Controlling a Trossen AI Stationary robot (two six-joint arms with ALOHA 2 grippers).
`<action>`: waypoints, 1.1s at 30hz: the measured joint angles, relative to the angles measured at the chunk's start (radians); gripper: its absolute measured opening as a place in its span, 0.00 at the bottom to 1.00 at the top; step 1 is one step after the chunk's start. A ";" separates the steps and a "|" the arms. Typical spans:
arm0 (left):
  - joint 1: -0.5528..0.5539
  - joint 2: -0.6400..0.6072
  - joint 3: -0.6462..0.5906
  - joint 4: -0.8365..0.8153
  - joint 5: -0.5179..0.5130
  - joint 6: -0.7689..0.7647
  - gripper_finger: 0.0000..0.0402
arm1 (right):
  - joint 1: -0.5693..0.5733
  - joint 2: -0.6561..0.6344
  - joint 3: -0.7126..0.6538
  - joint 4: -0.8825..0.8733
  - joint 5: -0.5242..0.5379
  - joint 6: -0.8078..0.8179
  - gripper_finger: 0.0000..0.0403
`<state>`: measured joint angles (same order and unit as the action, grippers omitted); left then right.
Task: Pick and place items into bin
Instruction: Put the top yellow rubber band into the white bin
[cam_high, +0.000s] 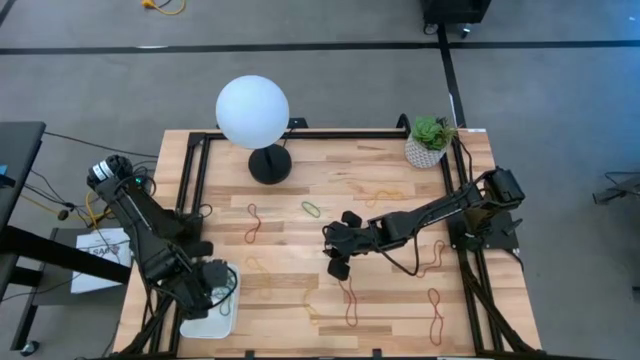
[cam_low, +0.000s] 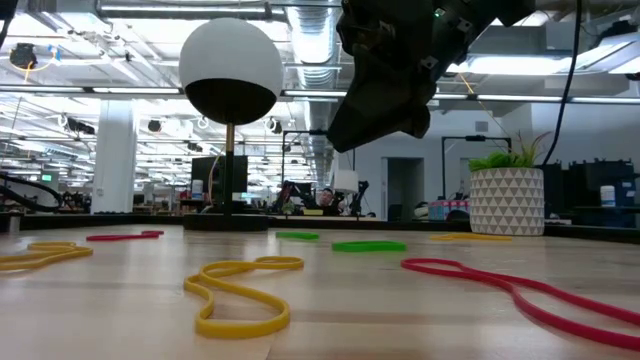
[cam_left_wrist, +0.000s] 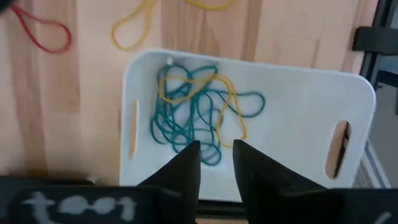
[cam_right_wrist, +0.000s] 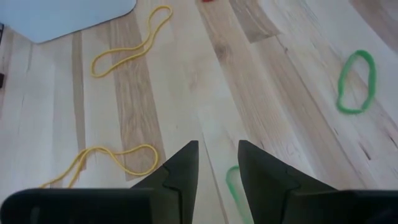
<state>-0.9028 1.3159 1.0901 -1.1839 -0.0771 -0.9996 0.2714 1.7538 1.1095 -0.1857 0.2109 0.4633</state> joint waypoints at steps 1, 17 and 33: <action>0.000 0.000 0.000 0.000 -0.015 0.007 0.21 | 0.000 0.000 0.000 0.004 -0.002 -0.002 0.27; 0.000 0.000 0.000 0.004 -0.217 0.049 0.22 | 0.006 0.110 -0.002 0.082 -0.092 -0.110 0.27; 0.052 0.000 0.000 0.005 -0.252 0.129 0.22 | -0.363 -0.090 0.016 -0.904 0.127 -0.182 0.27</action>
<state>-0.8511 1.3159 1.0901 -1.1793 -0.3288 -0.8708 -0.0919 1.6642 1.1253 -1.0893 0.3384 0.2813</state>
